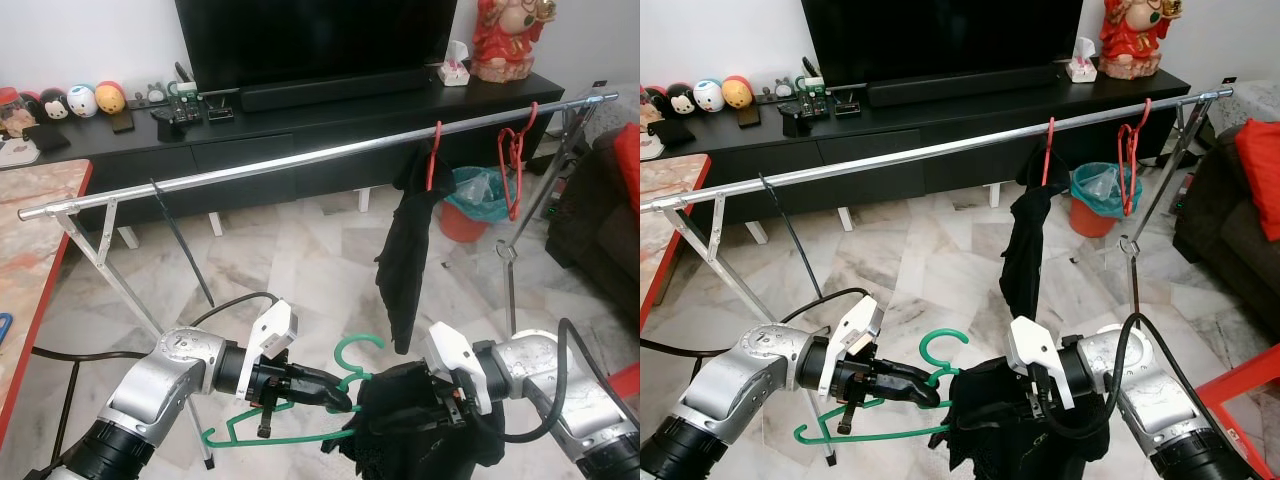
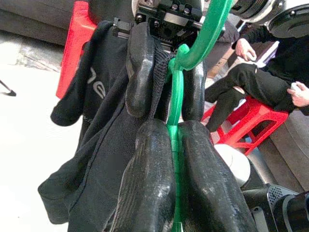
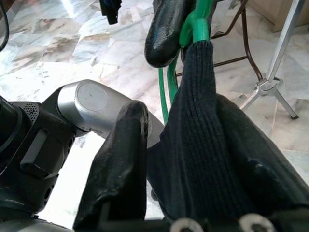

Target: Hang hanger

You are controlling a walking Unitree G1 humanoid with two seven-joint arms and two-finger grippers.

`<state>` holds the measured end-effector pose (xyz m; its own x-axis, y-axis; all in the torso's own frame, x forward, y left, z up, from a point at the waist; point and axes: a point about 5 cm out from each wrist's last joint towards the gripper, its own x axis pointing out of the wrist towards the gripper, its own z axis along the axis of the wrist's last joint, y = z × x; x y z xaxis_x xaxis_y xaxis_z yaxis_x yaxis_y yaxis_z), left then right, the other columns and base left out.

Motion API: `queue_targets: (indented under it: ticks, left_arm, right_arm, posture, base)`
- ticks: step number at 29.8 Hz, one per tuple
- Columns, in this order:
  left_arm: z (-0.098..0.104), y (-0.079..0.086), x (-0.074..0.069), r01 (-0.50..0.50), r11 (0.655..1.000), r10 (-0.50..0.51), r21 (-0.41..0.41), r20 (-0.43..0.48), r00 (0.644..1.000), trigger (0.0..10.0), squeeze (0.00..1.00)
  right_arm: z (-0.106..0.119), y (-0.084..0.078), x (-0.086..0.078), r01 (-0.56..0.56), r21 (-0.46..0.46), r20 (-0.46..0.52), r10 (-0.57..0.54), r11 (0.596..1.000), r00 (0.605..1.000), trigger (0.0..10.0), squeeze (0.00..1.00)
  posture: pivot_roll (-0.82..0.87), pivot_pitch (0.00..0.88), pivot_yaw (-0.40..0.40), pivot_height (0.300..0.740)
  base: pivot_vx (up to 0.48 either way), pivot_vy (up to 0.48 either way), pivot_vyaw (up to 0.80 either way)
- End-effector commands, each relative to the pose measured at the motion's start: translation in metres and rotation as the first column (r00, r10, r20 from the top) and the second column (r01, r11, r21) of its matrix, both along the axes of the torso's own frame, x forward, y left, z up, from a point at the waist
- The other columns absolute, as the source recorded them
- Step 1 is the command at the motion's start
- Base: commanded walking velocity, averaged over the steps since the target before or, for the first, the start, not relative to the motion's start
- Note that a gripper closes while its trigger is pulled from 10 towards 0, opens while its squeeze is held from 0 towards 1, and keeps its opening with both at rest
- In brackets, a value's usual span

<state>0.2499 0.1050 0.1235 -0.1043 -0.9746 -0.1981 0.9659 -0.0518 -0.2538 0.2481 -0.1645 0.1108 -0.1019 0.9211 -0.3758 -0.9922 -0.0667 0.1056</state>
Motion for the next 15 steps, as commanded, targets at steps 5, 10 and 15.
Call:
queue_targets:
  ticks: [5, 10, 15]
  left_arm:
    - [0.0185, 0.0048, 0.0102, -0.028, 0.999, 0.031, -0.036, 0.083, 0.996, 10.0, 0.0]
    - [0.0189, 0.005, 0.0109, -0.03, 0.999, 0.033, -0.034, 0.086, 0.996, 10.0, 0.0]
    - [0.0193, 0.0051, 0.0116, -0.031, 0.999, 0.034, -0.034, 0.088, 0.996, 10.0, 0.0]
  right_arm:
    - [-0.0081, -0.0015, -0.0039, -0.044, -0.061, -0.019, 0.043, 0.997, 0.999, 0.0, 0.0]
    - [-0.0112, -0.0011, -0.0042, -0.052, -0.089, -0.013, 0.051, 0.995, 0.999, 0.0, 0.0]
    - [-0.0117, -0.001, -0.0036, -0.055, -0.097, -0.009, 0.054, 0.994, 0.998, 0.0, 0.0]
  posture:
    - [0.01, 0.037, 0.028, 0.74]
    - [0.01, 0.036, 0.03, 0.74]
    - [0.01, 0.035, 0.031, 0.74]
  base:
    - [0.0, 0.0, 0.0]
    - [0.0, 0.0, 0.0]
    - [0.0, 0.0, 0.0]
